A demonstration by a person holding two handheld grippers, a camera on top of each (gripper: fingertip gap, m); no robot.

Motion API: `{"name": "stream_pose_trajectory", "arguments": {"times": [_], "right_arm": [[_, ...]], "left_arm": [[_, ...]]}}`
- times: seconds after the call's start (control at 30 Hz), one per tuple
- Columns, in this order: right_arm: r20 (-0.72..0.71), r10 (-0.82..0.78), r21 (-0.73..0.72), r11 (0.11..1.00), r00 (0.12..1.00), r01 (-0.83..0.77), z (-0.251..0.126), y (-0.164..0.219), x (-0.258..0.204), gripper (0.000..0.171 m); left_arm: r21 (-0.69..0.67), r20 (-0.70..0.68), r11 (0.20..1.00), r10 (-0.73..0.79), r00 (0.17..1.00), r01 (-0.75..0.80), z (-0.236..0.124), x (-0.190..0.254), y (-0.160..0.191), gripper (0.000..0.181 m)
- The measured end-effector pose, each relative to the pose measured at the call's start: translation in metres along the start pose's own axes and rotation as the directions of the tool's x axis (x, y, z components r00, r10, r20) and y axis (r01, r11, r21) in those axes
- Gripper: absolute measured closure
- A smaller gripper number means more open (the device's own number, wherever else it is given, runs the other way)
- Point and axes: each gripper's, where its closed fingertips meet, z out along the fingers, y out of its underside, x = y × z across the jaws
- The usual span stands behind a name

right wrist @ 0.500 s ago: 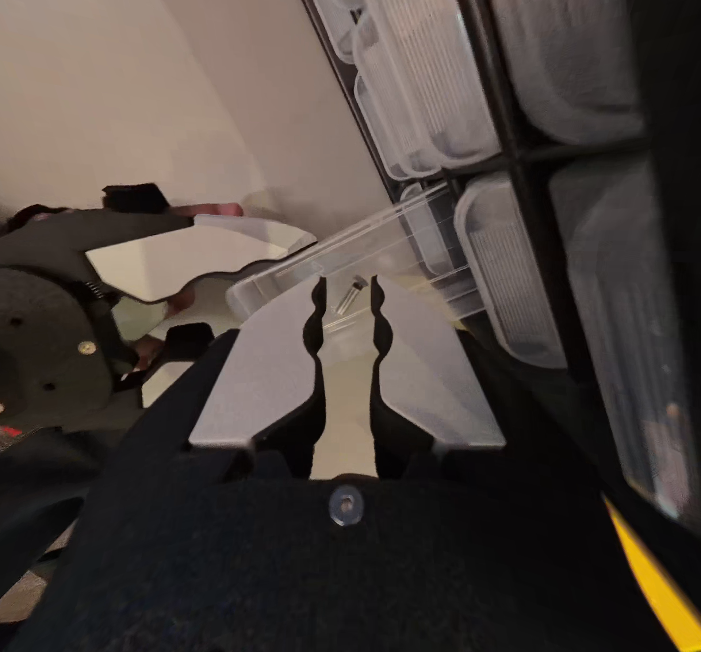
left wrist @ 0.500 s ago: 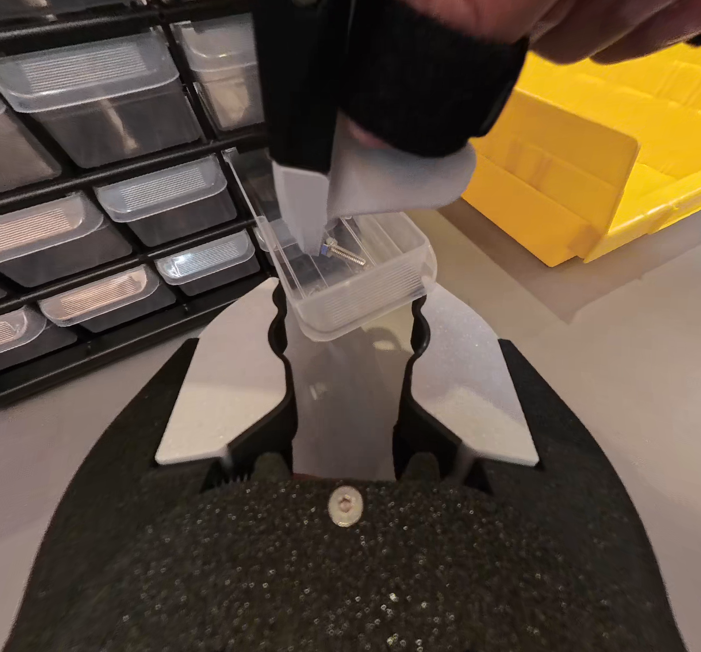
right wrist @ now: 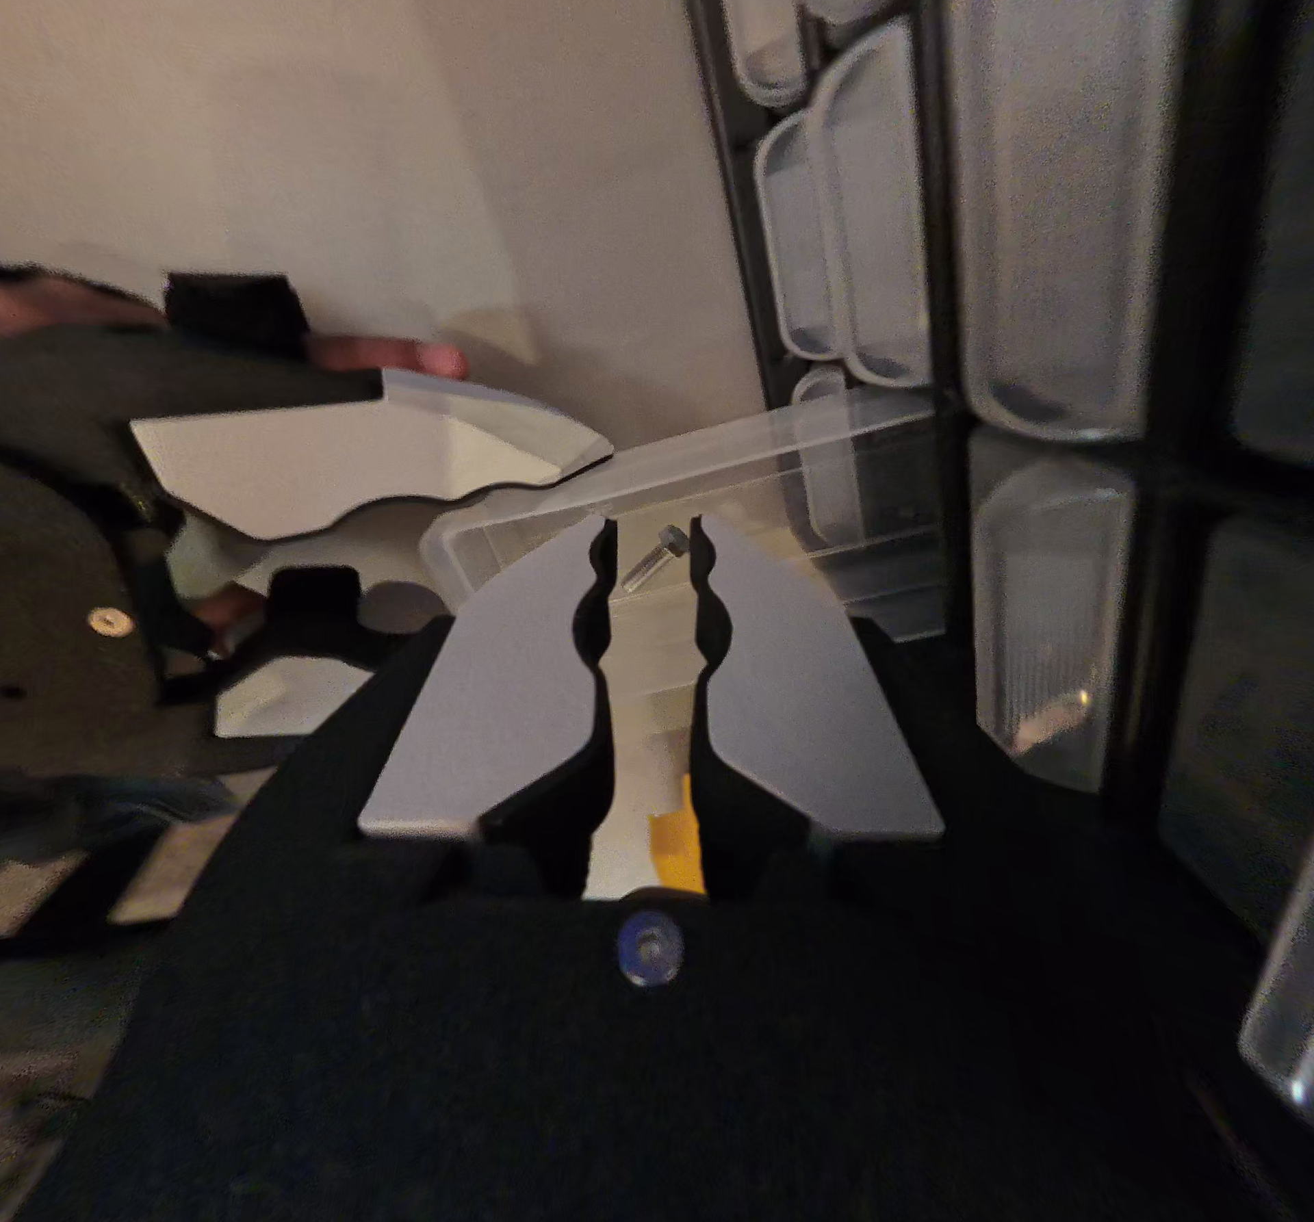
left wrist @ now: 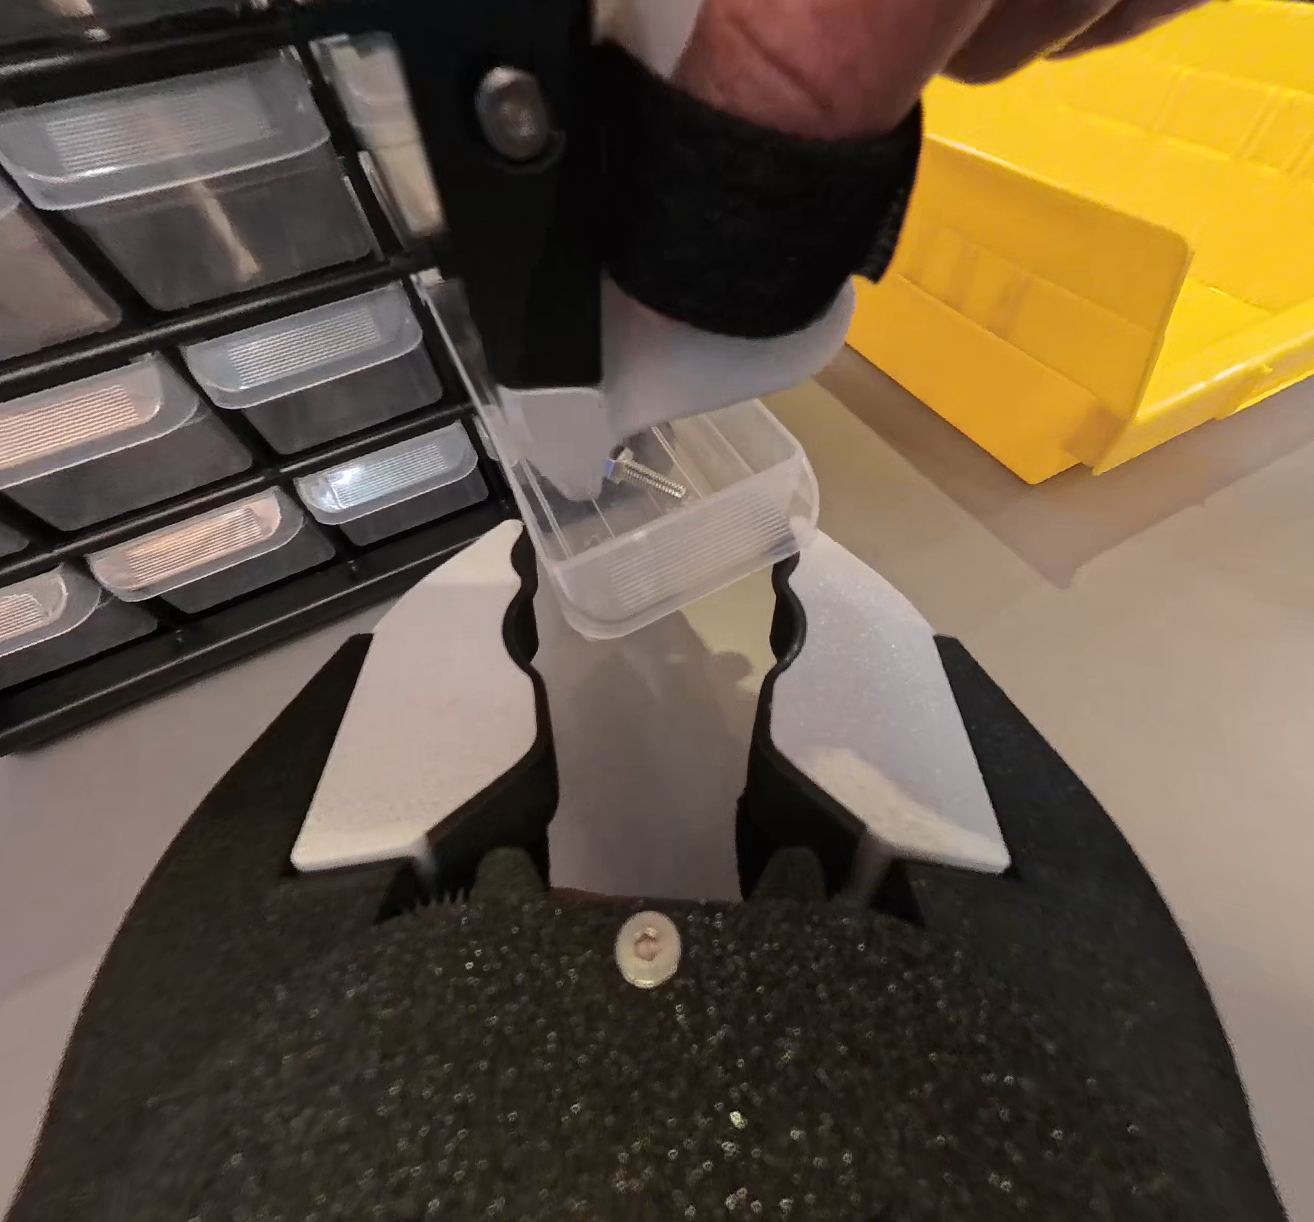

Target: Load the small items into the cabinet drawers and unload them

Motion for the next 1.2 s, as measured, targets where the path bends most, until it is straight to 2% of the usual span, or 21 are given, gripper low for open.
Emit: {"name": "stream_pose_trajectory", "arguments": {"times": [0.1, 0.17, 0.37, 0.47, 0.67, 0.8, 0.83, 0.9, 1.0, 1.13, 1.2], "right_arm": [[-0.007, -0.210, -0.049, 0.977, 0.978, 0.209, 0.009, 0.005, -0.003, 0.149], [-0.036, -0.257, -0.080, 0.964, 0.966, 0.253, 0.011, 0.005, 0.004, 0.148], [0.007, -0.210, -0.152, 0.966, 0.978, 0.208, 0.014, 0.006, 0.002, 0.153], [-0.004, -0.224, -0.195, 0.956, 0.975, 0.219, 0.015, 0.009, 0.004, 0.171], [-0.007, -0.241, -0.207, 0.950, 0.970, 0.235, 0.012, 0.012, 0.003, 0.171], [-0.005, -0.232, -0.152, 0.962, 0.973, 0.229, 0.004, 0.009, 0.001, 0.171], [0.000, -0.227, -0.141, 0.964, 0.974, 0.225, 0.002, 0.009, 0.000, 0.170], [-0.003, -0.218, -0.148, 0.965, 0.976, 0.215, 0.002, 0.011, 0.002, 0.154], [-0.006, -0.229, -0.182, 0.957, 0.973, 0.224, 0.006, 0.016, 0.003, 0.154], [0.000, -0.238, -0.226, 0.946, 0.971, 0.232, 0.011, 0.021, 0.003, 0.167], [-0.003, -0.249, -0.231, 0.942, 0.968, 0.242, 0.010, 0.022, 0.003, 0.167]], "left_arm": [[-0.003, 0.002, 1.000, 0.005, 1.000, -0.005, -0.001, 0.002, 0.000, 0.118], [-0.007, 0.008, 1.000, 0.015, 1.000, -0.015, -0.001, 0.003, 0.002, 0.118], [-0.008, 0.007, 1.000, 0.014, 1.000, -0.014, -0.002, 0.002, 0.003, 0.118], [-0.007, 0.009, 1.000, 0.021, 1.000, -0.021, -0.003, 0.003, 0.003, 0.118], [-0.006, 0.006, 1.000, 0.017, 1.000, -0.017, -0.003, 0.000, 0.003, 0.118], [-0.007, 0.008, 1.000, 0.022, 1.000, -0.022, -0.002, 0.001, 0.003, 0.118], [-0.006, 0.008, 1.000, 0.024, 1.000, -0.024, -0.002, 0.001, 0.003, 0.118], [-0.007, 0.006, 1.000, 0.023, 1.000, -0.023, -0.002, 0.002, 0.003, 0.118], [-0.007, 0.007, 1.000, 0.022, 1.000, -0.022, -0.002, 0.002, 0.002, 0.118], [-0.012, 0.009, 0.999, 0.030, 1.000, -0.029, -0.001, 0.002, 0.003, 0.118], [-0.009, 0.008, 1.000, 0.026, 1.000, -0.025, -0.002, 0.002, 0.003, 0.118]]}}
